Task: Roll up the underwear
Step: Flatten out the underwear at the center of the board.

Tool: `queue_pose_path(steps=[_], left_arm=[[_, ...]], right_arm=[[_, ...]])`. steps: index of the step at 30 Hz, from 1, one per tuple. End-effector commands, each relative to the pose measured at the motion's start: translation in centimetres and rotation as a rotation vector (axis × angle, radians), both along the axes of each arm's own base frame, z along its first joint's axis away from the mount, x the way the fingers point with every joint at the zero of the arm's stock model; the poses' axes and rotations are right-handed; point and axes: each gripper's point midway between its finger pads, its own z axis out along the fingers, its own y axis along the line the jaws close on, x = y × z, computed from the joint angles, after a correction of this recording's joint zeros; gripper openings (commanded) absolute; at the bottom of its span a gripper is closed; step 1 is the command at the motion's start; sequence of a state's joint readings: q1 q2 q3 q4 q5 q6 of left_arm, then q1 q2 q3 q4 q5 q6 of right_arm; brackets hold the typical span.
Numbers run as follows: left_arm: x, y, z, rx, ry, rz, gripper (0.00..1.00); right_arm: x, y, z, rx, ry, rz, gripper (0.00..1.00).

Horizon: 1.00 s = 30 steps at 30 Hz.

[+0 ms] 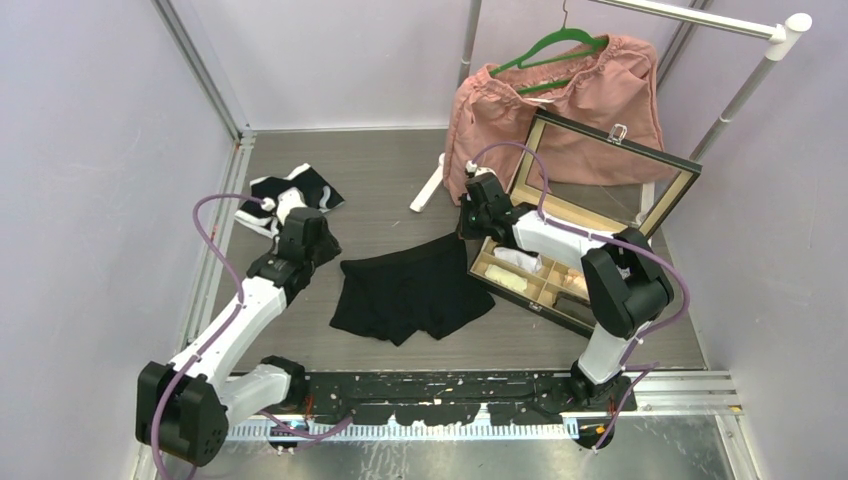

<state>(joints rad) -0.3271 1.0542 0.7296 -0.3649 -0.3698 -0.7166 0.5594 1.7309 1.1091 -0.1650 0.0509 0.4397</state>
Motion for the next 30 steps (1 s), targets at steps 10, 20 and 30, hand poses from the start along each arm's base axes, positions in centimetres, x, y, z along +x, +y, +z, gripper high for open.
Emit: queue_pose_path(steps=[10,20,30], left_arm=[[-6.0,-9.3,-5.8,-0.176,0.102,-0.336,0.05],[-9.3,-3.2,-10.0,-0.052,0.301,0.002,0.01],[-11.2,0.2,-11.6,0.047,0.423,0.196,0.01]], right_arm=[[1.6,1.2,0.4,0.041,-0.029,0.006,0.05],[1.6,0.9,-0.1,0.018,-0.021,0.001,0.04],[2.2,0.4,-0.3,-0.019,-0.026,-0.021,0.04]])
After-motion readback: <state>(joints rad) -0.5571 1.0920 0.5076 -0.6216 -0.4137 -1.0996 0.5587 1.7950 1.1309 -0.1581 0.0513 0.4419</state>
